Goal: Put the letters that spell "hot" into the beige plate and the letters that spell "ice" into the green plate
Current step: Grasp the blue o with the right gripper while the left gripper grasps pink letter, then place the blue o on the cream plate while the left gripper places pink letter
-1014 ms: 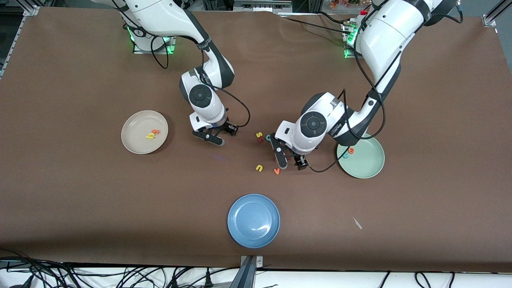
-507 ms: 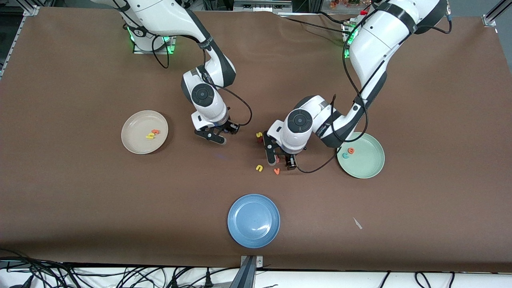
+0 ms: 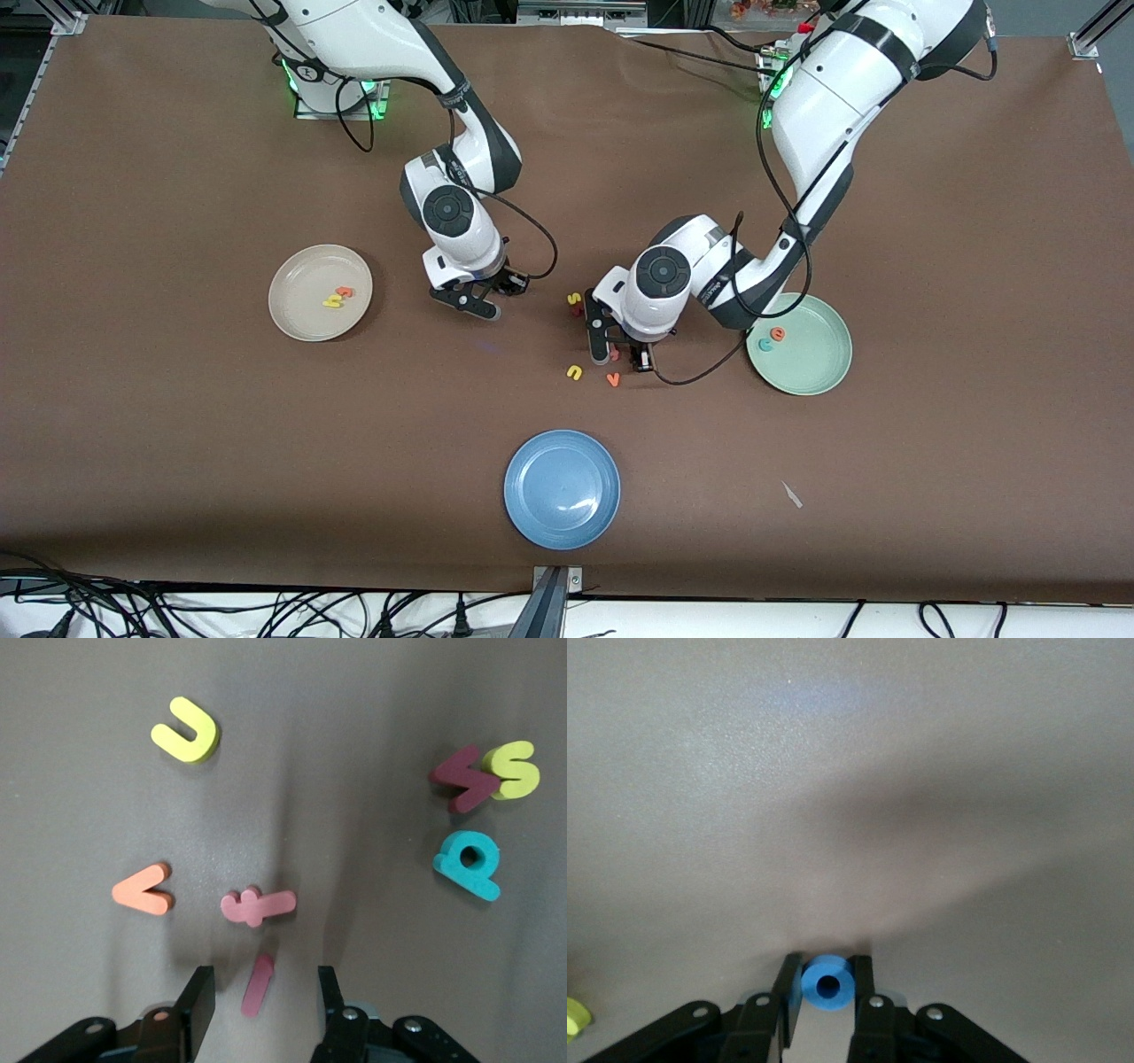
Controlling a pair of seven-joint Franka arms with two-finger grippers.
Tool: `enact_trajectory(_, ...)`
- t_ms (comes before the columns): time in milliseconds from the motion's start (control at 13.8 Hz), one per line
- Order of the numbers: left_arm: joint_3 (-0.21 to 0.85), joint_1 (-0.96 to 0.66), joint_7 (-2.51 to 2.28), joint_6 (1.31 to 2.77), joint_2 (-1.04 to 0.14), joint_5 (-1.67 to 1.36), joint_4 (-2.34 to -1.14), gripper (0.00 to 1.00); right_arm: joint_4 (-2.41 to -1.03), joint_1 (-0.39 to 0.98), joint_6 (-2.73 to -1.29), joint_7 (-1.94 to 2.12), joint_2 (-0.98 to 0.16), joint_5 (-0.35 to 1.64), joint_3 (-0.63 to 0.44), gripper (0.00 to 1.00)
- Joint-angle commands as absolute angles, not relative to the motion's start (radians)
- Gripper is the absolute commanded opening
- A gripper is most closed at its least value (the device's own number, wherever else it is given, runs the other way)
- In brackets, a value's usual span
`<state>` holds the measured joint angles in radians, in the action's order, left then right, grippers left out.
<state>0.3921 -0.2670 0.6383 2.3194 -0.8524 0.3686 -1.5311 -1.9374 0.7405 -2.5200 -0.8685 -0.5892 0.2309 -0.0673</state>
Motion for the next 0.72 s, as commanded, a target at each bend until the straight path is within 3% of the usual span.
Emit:
enact_trajectory(0, 0.391, -0.268, 0.65, 2.333, -0.865, 0.397, -1.516, 0.18, -1.922, 0.75, -2.525, -0.864, -0.606, 0.241, -0.069, 0.14)
enact_trajectory(72, 0.391, -0.267, 0.65, 2.327, -0.862, 0.397, -1.516, 0.04, -1.921, 0.75, -2.525, -0.861, -0.606, 0.241, -0.071, 0.13)
enact_trajectory(145, 0.391, -0.262, 0.65, 2.327, -0.861, 0.397, -1.516, 0.0, -1.918, 0.749, -2.525, -0.854, -0.606, 0.241, -0.071, 0.1)
enact_trajectory(290, 0.391, -0.268, 0.649, 2.326, -0.862, 0.397, -1.517, 0.0, -1.896, 0.733, -2.501, -0.833, -0.601, 0.236, -0.074, 0.08)
enact_trajectory(435, 0.393, -0.253, 0.649, 2.31, -0.845, 0.397, -1.514, 0.0, -1.846, 0.706, -2.372, -0.746, -0.597, 0.233, -0.084, 0.06)
enact_trajectory(652, 0.396, -0.212, 0.675, 2.173, -0.784, 0.385, -1.502, 0.0, -1.876, 0.704, -2.254, -0.574, -0.545, 0.227, -0.182, 0.06)
